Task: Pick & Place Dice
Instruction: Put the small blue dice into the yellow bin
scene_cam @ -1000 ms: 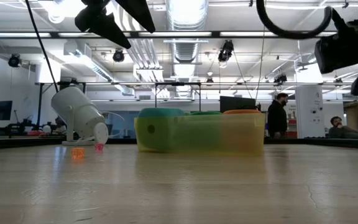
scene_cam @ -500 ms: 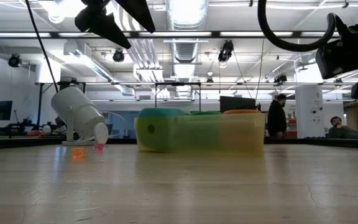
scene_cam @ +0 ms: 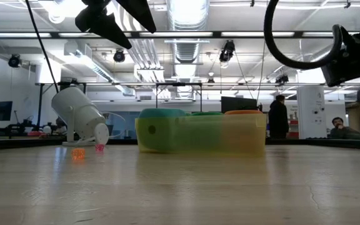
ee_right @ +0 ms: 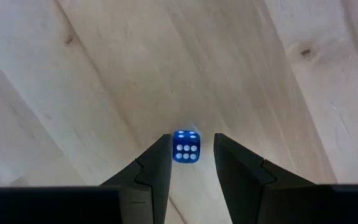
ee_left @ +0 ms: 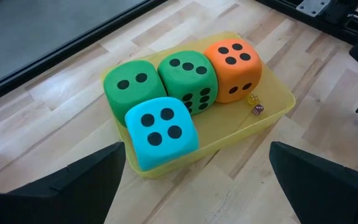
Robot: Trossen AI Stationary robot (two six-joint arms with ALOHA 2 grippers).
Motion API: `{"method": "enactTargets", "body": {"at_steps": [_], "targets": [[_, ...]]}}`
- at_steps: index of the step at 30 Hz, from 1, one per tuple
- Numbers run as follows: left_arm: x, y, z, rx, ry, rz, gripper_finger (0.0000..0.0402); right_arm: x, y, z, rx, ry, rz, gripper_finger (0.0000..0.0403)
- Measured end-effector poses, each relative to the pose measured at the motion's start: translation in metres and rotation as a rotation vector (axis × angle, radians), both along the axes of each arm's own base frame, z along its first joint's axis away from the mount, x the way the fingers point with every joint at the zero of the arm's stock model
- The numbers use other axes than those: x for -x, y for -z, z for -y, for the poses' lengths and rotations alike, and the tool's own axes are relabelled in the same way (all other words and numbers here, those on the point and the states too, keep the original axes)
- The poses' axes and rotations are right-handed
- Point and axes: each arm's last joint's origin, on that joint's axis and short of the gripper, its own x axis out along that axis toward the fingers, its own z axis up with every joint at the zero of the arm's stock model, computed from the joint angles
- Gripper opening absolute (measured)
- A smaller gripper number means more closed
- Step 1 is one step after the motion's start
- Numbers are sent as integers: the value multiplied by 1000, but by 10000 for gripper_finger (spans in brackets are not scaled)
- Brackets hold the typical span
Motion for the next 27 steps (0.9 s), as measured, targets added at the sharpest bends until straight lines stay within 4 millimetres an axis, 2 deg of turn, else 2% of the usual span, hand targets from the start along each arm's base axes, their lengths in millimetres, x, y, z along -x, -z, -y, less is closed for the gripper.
{"method": "enactTargets", "body": {"at_steps": [11, 14, 19, 27], "targets": [[0, 0, 0, 0, 0, 0, 400, -3, 12, -2, 52, -24, -15, 110], [0, 0, 0, 1, -1, 1, 400, -5, 10, -3, 53, -41, -9, 94], [0, 0, 0, 1, -1, 2, 400, -8, 6, -5, 62, -63, 3, 45], [0, 0, 0, 1, -1, 1, 400, -13, 3, -6, 91, -84, 45, 42]]}}
